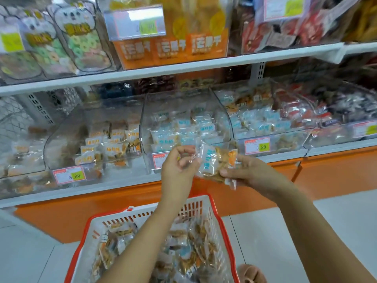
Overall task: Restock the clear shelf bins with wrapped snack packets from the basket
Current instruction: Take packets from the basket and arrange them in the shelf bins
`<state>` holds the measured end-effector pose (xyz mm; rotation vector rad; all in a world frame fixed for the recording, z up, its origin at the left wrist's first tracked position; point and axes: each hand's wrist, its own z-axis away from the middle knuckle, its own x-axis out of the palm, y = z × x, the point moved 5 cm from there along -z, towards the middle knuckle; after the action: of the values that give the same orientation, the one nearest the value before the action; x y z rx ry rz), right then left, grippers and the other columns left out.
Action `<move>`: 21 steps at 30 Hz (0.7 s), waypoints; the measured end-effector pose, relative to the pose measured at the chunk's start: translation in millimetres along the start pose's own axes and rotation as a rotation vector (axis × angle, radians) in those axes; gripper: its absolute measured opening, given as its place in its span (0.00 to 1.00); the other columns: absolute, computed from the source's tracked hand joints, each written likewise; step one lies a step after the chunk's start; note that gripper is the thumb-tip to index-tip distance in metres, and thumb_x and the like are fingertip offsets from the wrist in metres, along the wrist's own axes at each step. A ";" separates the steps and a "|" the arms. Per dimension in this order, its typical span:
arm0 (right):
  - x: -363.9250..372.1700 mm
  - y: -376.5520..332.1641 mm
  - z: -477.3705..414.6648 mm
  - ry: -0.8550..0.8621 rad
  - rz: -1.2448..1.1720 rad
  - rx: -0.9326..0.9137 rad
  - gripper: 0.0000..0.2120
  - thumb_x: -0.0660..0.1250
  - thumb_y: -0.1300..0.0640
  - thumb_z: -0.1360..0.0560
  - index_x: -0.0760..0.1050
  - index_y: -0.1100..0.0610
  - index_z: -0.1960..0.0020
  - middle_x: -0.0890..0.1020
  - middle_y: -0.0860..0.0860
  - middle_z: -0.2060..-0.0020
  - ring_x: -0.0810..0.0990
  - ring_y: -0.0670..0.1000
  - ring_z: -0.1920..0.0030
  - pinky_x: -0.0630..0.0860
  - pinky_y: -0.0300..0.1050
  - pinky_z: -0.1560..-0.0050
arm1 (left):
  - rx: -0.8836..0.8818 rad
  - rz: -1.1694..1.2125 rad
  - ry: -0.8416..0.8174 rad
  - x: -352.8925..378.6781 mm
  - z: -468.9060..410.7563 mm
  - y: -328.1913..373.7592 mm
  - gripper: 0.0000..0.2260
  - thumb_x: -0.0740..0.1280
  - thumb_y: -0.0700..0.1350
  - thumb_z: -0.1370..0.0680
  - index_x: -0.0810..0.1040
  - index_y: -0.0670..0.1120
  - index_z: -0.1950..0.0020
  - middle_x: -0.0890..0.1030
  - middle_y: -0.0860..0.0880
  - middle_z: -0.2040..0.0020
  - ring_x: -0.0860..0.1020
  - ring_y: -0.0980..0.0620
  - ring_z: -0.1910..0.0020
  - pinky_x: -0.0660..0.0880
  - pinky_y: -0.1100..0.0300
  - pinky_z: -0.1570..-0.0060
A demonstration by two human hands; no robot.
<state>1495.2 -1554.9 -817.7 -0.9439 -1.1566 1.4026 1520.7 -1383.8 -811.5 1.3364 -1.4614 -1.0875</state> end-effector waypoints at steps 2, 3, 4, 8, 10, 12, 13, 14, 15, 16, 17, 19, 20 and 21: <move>-13.8 -19.2 0.4 0.067 0.126 -0.034 0.11 0.70 0.53 0.29 0.79 0.60 0.54 0.85 0.53 0.60 0.84 0.48 0.60 0.81 0.37 0.55 | -0.018 -0.029 -0.044 12.3 -22.2 9.1 0.09 0.69 0.34 0.25 0.75 0.48 0.57 0.83 0.59 0.55 0.80 0.61 0.61 0.76 0.66 0.62; -22.0 -28.5 0.0 0.105 0.145 -0.061 0.14 0.70 0.50 0.30 0.80 0.62 0.54 0.85 0.53 0.61 0.83 0.49 0.60 0.81 0.39 0.53 | -0.017 -0.037 -0.068 20.0 -33.4 15.5 0.09 0.69 0.34 0.25 0.76 0.48 0.58 0.83 0.57 0.58 0.79 0.60 0.63 0.75 0.66 0.64; -30.7 -36.4 -1.3 0.135 0.162 -0.082 0.16 0.70 0.49 0.31 0.80 0.63 0.54 0.85 0.54 0.62 0.82 0.50 0.62 0.81 0.41 0.52 | -0.003 -0.037 -0.087 29.1 -44.8 22.6 0.08 0.70 0.35 0.26 0.77 0.48 0.58 0.83 0.55 0.59 0.78 0.59 0.64 0.75 0.66 0.65; -74.3 -55.3 -15.9 0.347 0.224 -0.132 0.08 0.73 0.49 0.29 0.78 0.53 0.62 0.78 0.44 0.72 0.72 0.44 0.71 0.69 0.37 0.64 | 0.049 -0.036 -0.124 73.1 -89.8 43.9 0.08 0.68 0.36 0.25 0.79 0.48 0.51 0.82 0.53 0.52 0.80 0.59 0.52 0.77 0.63 0.50; -101.8 -55.1 -29.3 0.489 0.120 -0.159 0.08 0.73 0.49 0.29 0.78 0.52 0.59 0.75 0.44 0.71 0.68 0.43 0.75 0.67 0.34 0.71 | 0.022 -0.017 -0.088 89.2 -111.3 38.1 0.12 0.66 0.36 0.23 0.77 0.47 0.42 0.80 0.52 0.43 0.77 0.57 0.43 0.73 0.64 0.43; -127.7 -55.3 -47.8 0.627 -0.011 -0.194 0.11 0.73 0.48 0.29 0.79 0.56 0.54 0.76 0.48 0.67 0.70 0.45 0.74 0.69 0.34 0.74 | -0.026 -0.128 -0.080 100.1 -132.5 20.9 0.19 0.65 0.40 0.21 0.70 0.47 0.31 0.73 0.51 0.33 0.71 0.53 0.33 0.66 0.66 0.40; -139.3 -55.9 -60.6 0.677 -0.057 -0.206 0.11 0.73 0.49 0.28 0.79 0.57 0.54 0.77 0.49 0.66 0.72 0.46 0.73 0.70 0.36 0.73 | -0.062 -0.213 -0.105 104.5 -140.5 10.7 0.23 0.66 0.42 0.21 0.65 0.46 0.27 0.69 0.50 0.29 0.68 0.52 0.31 0.64 0.65 0.39; -149.2 -57.4 -74.0 0.715 -0.089 -0.209 0.10 0.73 0.50 0.28 0.78 0.57 0.56 0.77 0.50 0.65 0.73 0.46 0.72 0.72 0.36 0.72 | -0.101 -0.288 -0.140 108.1 -147.1 0.5 0.27 0.66 0.45 0.21 0.60 0.46 0.24 0.65 0.50 0.26 0.65 0.51 0.29 0.63 0.64 0.39; -158.0 -58.9 -90.2 0.731 -0.101 -0.205 0.09 0.73 0.52 0.27 0.76 0.56 0.58 0.77 0.51 0.65 0.73 0.47 0.72 0.72 0.36 0.71 | -0.132 -0.345 -0.176 110.8 -151.6 -8.8 0.30 0.66 0.46 0.21 0.57 0.46 0.23 0.62 0.49 0.24 0.64 0.50 0.28 0.63 0.63 0.38; -164.8 -60.7 -105.3 0.742 -0.116 -0.190 0.08 0.73 0.54 0.27 0.75 0.56 0.59 0.77 0.52 0.65 0.73 0.48 0.72 0.71 0.36 0.72 | -0.150 -0.388 -0.206 113.0 -154.4 -15.4 0.31 0.66 0.47 0.21 0.55 0.46 0.22 0.63 0.48 0.24 0.65 0.49 0.28 0.64 0.64 0.40; -172.4 -61.7 -121.8 0.747 -0.125 -0.178 0.08 0.72 0.56 0.27 0.75 0.57 0.58 0.76 0.53 0.66 0.72 0.48 0.73 0.70 0.37 0.73 | -0.159 -0.415 -0.231 114.8 -156.1 -20.1 0.31 0.65 0.47 0.20 0.54 0.46 0.22 0.68 0.48 0.28 0.70 0.50 0.33 0.66 0.67 0.44; -186.4 -61.5 -150.7 0.761 -0.136 -0.151 0.07 0.72 0.59 0.27 0.75 0.60 0.53 0.74 0.55 0.69 0.70 0.49 0.75 0.67 0.36 0.76 | -0.154 -0.455 -0.266 118.0 -156.7 -24.1 0.30 0.63 0.47 0.19 0.53 0.47 0.21 0.76 0.57 0.50 0.75 0.61 0.57 0.67 0.71 0.61; -193.8 -59.5 -162.7 0.776 -0.145 -0.140 0.09 0.72 0.59 0.27 0.75 0.61 0.50 0.75 0.55 0.69 0.70 0.51 0.73 0.67 0.37 0.75 | -0.146 -0.468 -0.267 118.0 -156.7 -25.2 0.29 0.62 0.47 0.19 0.53 0.48 0.21 0.70 0.61 0.58 0.69 0.63 0.66 0.66 0.70 0.67; -199.8 -56.7 -173.5 0.784 -0.145 -0.125 0.10 0.73 0.60 0.28 0.75 0.61 0.49 0.75 0.56 0.68 0.72 0.52 0.71 0.69 0.41 0.71 | -0.143 -0.469 -0.263 117.6 -156.8 -27.8 0.29 0.62 0.48 0.19 0.52 0.49 0.21 0.70 0.63 0.58 0.65 0.63 0.69 0.65 0.70 0.70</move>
<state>1705.0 -1725.7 -809.7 -1.3087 -0.6930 0.7230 1671.7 -1510.7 -794.2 1.5157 -1.2477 -1.6913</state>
